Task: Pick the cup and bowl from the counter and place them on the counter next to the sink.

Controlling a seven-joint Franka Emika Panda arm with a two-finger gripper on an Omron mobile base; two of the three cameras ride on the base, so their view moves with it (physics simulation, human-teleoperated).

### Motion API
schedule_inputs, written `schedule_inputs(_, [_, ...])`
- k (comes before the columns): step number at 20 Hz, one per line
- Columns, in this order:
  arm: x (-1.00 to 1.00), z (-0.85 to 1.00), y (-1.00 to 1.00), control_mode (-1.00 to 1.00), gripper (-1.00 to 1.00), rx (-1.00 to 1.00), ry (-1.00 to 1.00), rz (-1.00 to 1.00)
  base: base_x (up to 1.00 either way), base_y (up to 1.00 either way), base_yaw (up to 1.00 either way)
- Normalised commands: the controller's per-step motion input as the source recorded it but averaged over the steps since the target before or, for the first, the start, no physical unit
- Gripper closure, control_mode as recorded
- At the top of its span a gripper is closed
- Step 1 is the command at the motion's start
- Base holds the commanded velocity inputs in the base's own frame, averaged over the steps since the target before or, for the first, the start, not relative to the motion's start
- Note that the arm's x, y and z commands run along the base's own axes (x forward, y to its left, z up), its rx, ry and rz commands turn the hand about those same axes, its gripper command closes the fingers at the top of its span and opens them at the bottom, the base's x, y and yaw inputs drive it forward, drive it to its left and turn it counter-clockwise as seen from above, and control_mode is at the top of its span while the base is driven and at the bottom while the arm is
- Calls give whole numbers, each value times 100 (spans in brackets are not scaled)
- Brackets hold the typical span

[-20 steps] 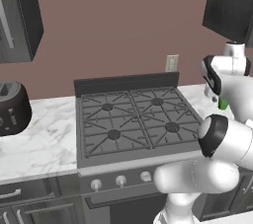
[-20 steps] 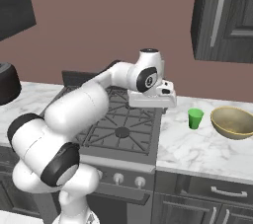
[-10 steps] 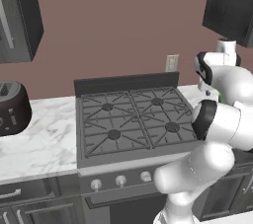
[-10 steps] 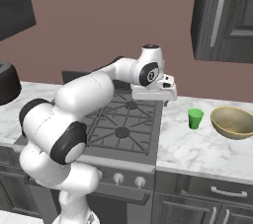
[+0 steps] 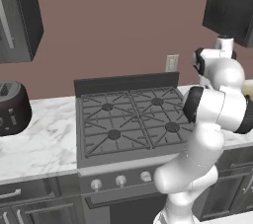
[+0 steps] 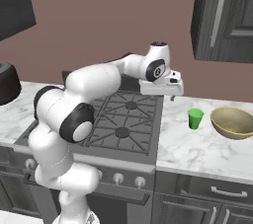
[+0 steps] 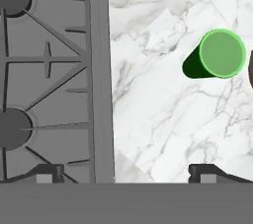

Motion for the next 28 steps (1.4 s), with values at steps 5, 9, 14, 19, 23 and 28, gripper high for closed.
schedule_inputs(5, [18, -7, -32, -100, -100, 1, -2, 0, 0, 0, 0])
schedule_inputs(9, [17, -9, -23, -100, -100, 4, -9, 0, 0, 0, 0])
schedule_inputs(14, [13, -22, -22, -100, -100, 4, -13, 0, 0, 0, 0])
schedule_inputs(19, [12, -38, -13, -100, -100, 2, -7, 0, 0, 0, 0])
schedule_inputs(23, [10, -27, -2, -100, -100, 0, 0, 0, 0, 0, 0])
schedule_inputs(28, [13, -12, 0, -100, -100, 0, 0, 0, 0, 0, 0])
